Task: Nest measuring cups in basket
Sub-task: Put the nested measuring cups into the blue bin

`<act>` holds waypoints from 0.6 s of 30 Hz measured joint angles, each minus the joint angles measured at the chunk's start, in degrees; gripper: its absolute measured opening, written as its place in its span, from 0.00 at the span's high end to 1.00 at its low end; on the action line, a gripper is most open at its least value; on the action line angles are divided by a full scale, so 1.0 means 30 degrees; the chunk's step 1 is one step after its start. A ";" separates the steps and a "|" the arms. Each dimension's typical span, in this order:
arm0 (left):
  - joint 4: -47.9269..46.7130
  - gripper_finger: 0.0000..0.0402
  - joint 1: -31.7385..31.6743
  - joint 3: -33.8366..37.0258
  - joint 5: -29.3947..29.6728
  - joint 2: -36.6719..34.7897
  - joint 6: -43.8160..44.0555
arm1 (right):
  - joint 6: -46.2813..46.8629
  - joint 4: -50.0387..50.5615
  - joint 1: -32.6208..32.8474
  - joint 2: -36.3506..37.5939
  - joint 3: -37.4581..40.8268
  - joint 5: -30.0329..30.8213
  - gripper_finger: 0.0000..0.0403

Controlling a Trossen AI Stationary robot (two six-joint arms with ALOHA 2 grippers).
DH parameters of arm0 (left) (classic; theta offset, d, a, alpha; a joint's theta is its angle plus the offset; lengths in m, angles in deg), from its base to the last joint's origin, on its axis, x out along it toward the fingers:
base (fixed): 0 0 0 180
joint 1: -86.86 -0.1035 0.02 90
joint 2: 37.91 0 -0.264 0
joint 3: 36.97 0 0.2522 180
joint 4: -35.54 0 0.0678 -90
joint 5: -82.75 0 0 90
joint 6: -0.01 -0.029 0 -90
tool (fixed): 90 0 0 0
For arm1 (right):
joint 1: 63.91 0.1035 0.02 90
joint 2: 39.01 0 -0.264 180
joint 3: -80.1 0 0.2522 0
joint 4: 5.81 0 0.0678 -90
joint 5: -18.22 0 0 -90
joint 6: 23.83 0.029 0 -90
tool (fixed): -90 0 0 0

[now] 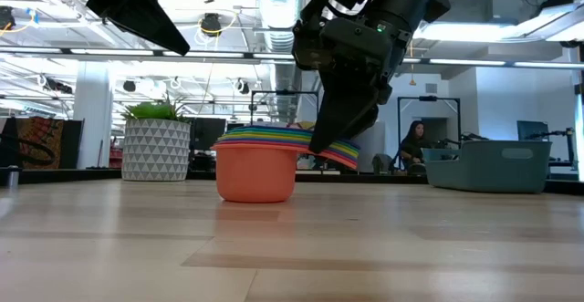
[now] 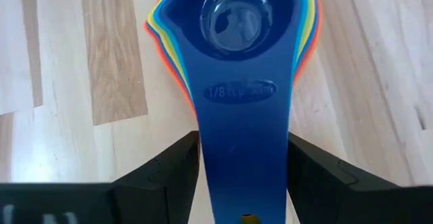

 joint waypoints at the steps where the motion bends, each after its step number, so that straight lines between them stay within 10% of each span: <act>1: 0.0000 0.86 -0.0025 -0.0001 0.0010 0.0000 0.0000 | -0.0023 0.0005 -0.0042 -0.0013 0.0000 -0.0208 0.45; 18: 0.0000 0.86 -0.0071 0.0001 0.0010 0.0000 -0.0066 | -0.0831 -0.0029 -0.0482 -0.0401 0.0000 -0.0812 0.57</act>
